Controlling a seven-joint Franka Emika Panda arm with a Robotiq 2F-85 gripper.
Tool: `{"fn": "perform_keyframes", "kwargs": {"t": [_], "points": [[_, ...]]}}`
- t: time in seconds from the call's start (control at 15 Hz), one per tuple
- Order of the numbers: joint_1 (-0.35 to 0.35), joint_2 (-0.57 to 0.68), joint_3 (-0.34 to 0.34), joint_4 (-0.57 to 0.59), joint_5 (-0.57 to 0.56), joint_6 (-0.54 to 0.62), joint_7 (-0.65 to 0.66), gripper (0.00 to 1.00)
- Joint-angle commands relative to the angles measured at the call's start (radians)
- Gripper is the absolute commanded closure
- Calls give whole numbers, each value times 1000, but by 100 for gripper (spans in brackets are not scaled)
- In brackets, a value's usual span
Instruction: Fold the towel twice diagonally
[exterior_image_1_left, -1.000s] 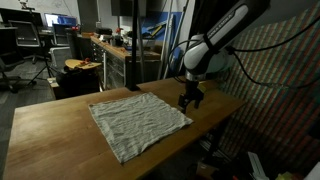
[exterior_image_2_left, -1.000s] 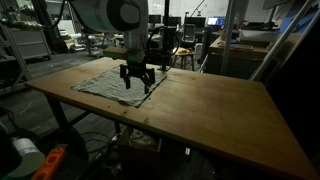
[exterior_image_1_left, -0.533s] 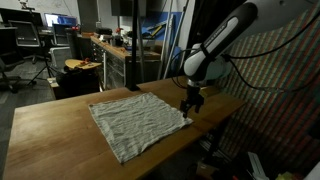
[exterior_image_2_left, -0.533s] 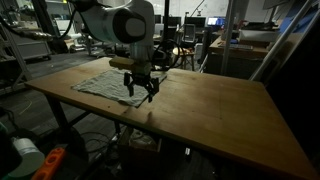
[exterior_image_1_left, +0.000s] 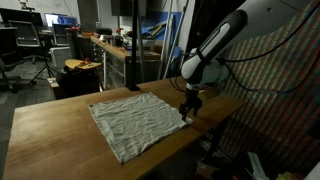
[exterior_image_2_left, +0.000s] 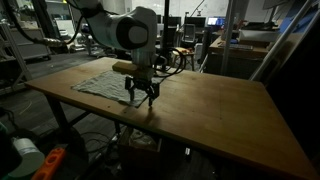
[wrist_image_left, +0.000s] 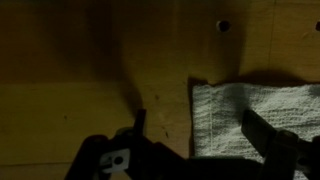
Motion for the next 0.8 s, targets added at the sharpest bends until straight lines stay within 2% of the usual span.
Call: {"fn": "perform_keyframes", "kwargs": {"t": [0.0,0.07,0.13,0.53,0.67,0.73], "points": [[-14,27,14,26,41,12,-45,30],[-15,30,16,28,46,11,-49,30],[-16,31,16,33,47,10,-52,36],[-15,36,22,53,58,5,-73,84],[-14,38,24,59,57,4,-80,98],[-14,37,24,61,56,3,-83,100]]}}
